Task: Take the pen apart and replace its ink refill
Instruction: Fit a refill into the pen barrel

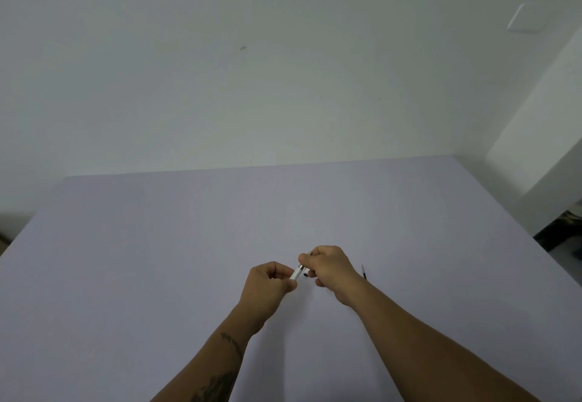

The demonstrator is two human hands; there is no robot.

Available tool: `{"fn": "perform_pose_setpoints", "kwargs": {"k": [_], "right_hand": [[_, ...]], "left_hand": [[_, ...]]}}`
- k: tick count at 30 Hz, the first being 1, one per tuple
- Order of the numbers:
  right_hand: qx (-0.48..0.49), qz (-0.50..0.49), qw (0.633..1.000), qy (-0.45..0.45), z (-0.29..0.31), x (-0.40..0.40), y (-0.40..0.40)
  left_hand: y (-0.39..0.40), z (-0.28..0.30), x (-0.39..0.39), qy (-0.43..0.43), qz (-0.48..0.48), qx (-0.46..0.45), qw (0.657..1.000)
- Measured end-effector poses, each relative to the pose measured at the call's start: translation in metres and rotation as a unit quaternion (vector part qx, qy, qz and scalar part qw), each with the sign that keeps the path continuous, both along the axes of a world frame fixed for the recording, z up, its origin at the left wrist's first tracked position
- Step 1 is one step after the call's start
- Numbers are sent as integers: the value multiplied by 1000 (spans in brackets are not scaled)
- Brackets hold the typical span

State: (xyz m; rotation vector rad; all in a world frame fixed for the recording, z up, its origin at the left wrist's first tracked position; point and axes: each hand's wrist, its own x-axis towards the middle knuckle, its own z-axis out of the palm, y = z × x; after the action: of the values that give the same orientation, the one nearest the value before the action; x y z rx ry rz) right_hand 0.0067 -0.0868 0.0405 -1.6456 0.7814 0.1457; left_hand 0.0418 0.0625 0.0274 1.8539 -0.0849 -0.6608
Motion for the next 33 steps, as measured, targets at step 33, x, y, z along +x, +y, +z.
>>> {"fn": "perform_pose_setpoints", "kwargs": {"k": [33], "right_hand": [[162, 4, 987, -25, 2, -13, -4]], "left_hand": [[6, -2, -2, -17, 5, 1, 1000]]}}
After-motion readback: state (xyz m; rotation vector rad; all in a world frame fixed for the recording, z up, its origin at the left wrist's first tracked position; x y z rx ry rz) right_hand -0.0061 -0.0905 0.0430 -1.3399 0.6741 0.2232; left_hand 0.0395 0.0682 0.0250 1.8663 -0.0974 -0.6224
